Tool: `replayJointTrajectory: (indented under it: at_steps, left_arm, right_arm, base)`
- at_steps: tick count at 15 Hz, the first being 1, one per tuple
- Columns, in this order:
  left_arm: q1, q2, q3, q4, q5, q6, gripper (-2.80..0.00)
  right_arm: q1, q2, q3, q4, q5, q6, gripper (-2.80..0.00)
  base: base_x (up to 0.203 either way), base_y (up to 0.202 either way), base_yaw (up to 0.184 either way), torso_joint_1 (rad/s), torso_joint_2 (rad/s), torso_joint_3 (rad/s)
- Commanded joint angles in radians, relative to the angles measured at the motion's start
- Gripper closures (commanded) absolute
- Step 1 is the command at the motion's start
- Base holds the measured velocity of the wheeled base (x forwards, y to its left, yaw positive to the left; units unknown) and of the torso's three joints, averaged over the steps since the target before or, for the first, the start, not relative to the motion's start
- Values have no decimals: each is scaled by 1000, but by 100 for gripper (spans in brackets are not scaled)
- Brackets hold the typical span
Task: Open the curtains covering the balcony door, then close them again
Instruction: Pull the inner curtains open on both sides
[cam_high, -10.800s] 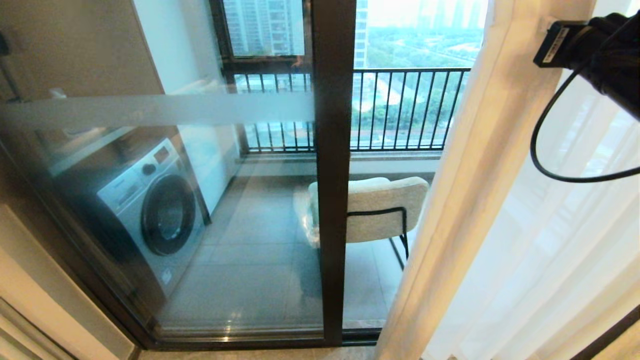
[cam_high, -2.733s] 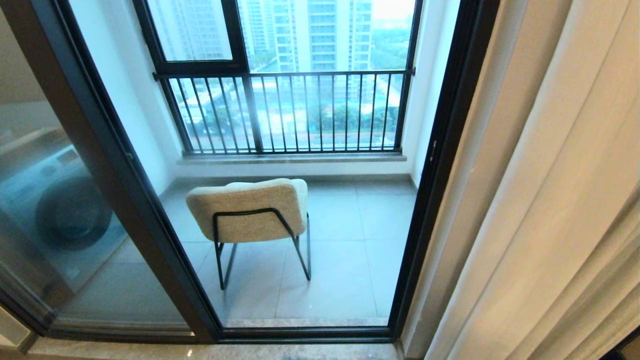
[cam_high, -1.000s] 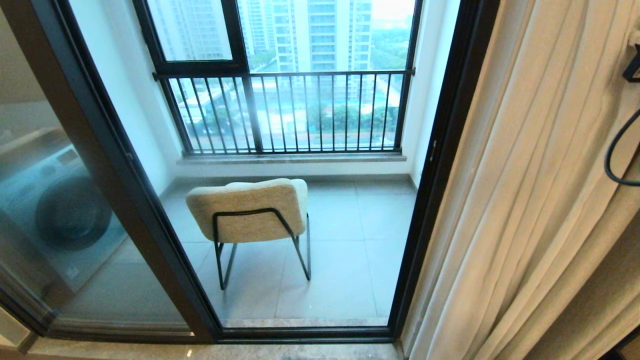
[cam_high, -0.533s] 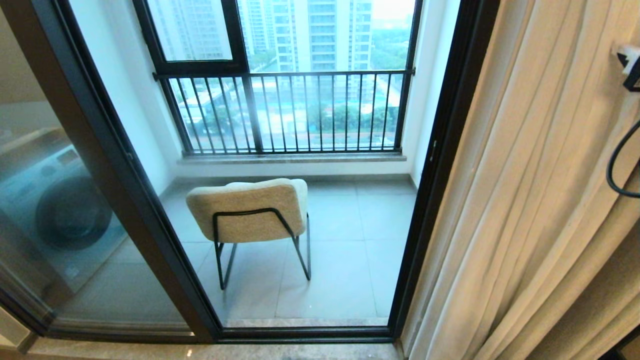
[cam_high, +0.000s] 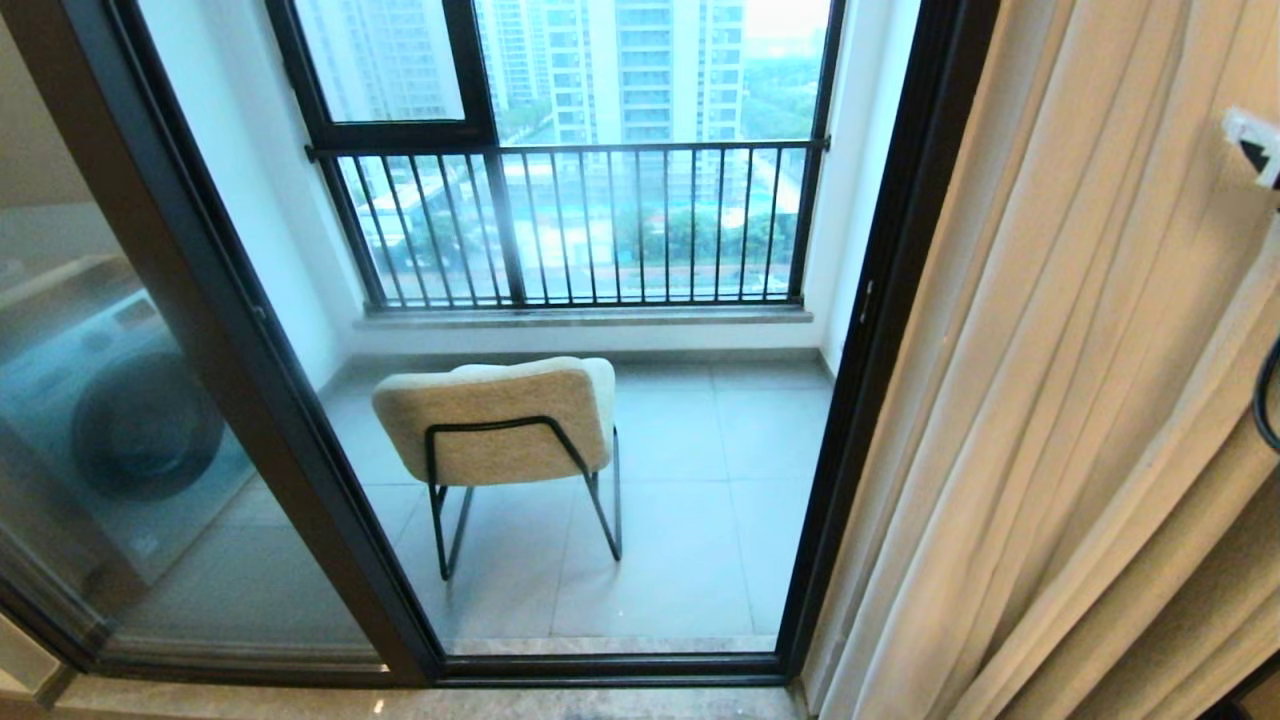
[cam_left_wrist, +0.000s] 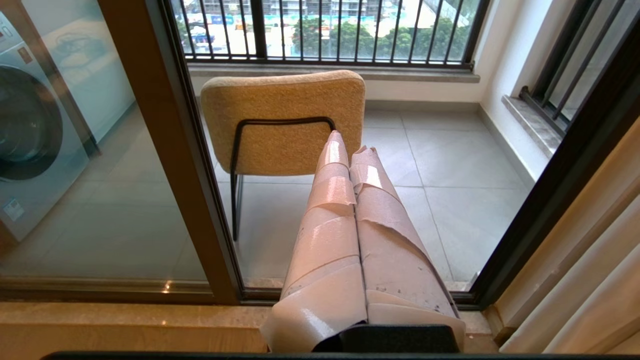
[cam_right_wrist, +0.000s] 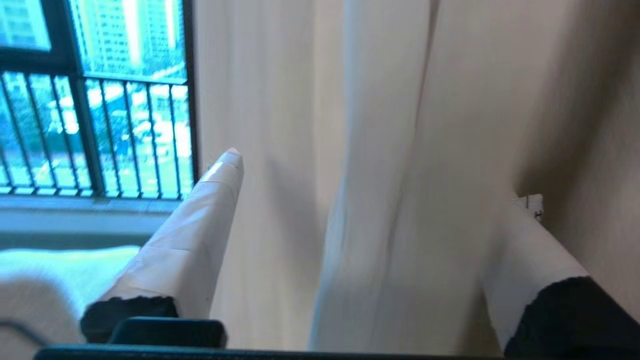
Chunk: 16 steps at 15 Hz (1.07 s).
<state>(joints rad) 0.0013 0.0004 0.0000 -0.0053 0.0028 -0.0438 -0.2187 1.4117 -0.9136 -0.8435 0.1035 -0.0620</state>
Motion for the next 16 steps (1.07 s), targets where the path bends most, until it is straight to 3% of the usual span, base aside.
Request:
replayJointTrajectory:
  at_steps: [1, 4, 9, 10, 16]
  left_arm:
    - [0, 0, 0, -1, 0, -1, 0]
    - [0, 0, 0, -1, 0, -1, 0]
    - [0, 0, 0, -1, 0, -1, 0]
    - [0, 0, 0, -1, 0, -1, 0]
    - [0, 0, 0, -1, 0, -1, 0]
  right_arm:
    - [2, -120, 124, -3, 4, -1, -280]
    - [29, -251, 295, -7, 4, 3, -280]
    - [60, -416, 468, 6, 7, 6, -280]
    - [66, -447, 499, 8, 21, 6, 0]
    - [117, -679, 609, 107, 74, -1, 0]
  base:
    - [0, 0, 0, 0, 0, 0]
    - [0, 0, 0, 0, 0, 0]
    - [0, 0, 0, 0, 0, 0]
    - [0, 0, 0, 0, 0, 0]
    - [0, 0, 0, 0, 0, 0]
